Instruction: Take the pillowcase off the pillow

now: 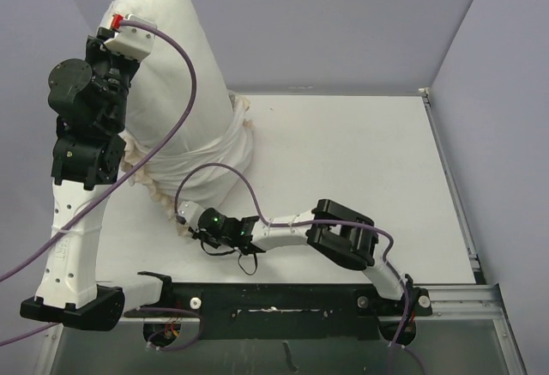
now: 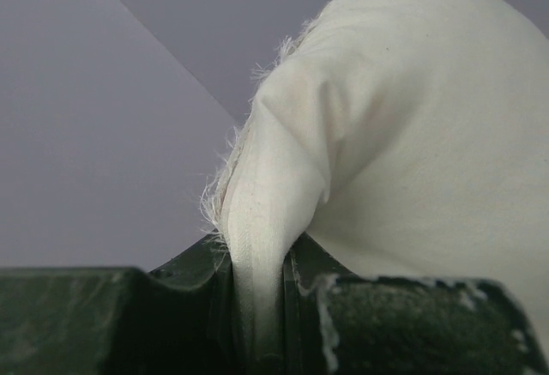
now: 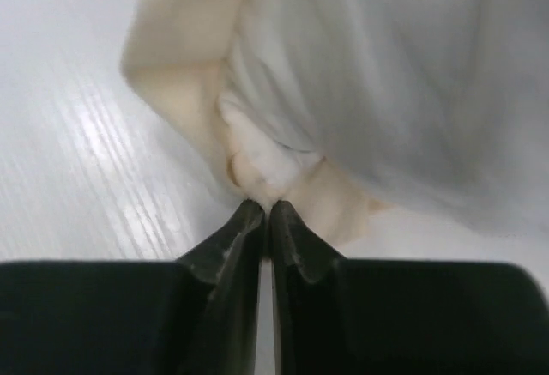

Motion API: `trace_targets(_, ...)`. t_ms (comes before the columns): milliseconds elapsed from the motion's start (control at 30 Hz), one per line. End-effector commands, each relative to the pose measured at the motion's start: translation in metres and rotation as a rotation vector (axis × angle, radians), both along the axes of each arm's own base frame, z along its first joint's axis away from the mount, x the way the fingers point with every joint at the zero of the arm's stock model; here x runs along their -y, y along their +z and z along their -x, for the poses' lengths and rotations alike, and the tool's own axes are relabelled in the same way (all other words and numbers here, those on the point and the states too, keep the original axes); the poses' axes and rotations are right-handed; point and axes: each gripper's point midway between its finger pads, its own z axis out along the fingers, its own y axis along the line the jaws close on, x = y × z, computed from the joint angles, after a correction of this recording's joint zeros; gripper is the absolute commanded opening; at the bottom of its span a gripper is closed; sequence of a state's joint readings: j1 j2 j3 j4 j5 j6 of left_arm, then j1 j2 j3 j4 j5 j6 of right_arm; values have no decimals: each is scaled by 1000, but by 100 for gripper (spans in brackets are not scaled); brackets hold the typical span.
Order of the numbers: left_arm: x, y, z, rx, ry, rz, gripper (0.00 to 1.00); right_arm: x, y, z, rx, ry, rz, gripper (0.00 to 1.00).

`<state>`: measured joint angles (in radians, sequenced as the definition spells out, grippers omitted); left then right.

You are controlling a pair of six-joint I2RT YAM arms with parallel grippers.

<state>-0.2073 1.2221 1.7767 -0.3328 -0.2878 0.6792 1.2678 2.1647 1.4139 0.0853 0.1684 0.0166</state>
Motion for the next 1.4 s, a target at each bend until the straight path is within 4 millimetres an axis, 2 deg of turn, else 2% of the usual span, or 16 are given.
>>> trace_targets(0,-14,89,47,332,32,15,0,44,-2,-25,-56,-204,-30,0)
trace_targets(167,-13,98,49,357,28,9,0,101,11,-48,-114,-367,-109,0)
trace_targets(433,-16,115,52,424,62,-51,0,199,27,-71,-185,-636,-214,0)
trace_targets(633,-17,129,58,499,96,-132,0,294,41,-95,-198,-964,-238,0)
trace_targets(700,-16,128,56,499,105,-154,0,328,48,-99,-185,-1077,-236,0)
trace_targets(867,-15,112,44,467,125,-224,0,404,75,-106,-151,-1297,-317,0)
trace_targets(1100,-15,67,21,354,97,-224,0,507,135,-122,-89,-1515,-491,0)
trace_targets(1233,-22,43,11,297,91,-218,0,566,158,-120,-63,-1660,-561,0)
trace_targets(1333,-39,30,4,269,115,-212,0,584,169,-118,-34,-1725,-594,0)
trace_targets(1367,-50,27,3,262,137,-212,0,589,169,-117,-37,-1743,-608,0)
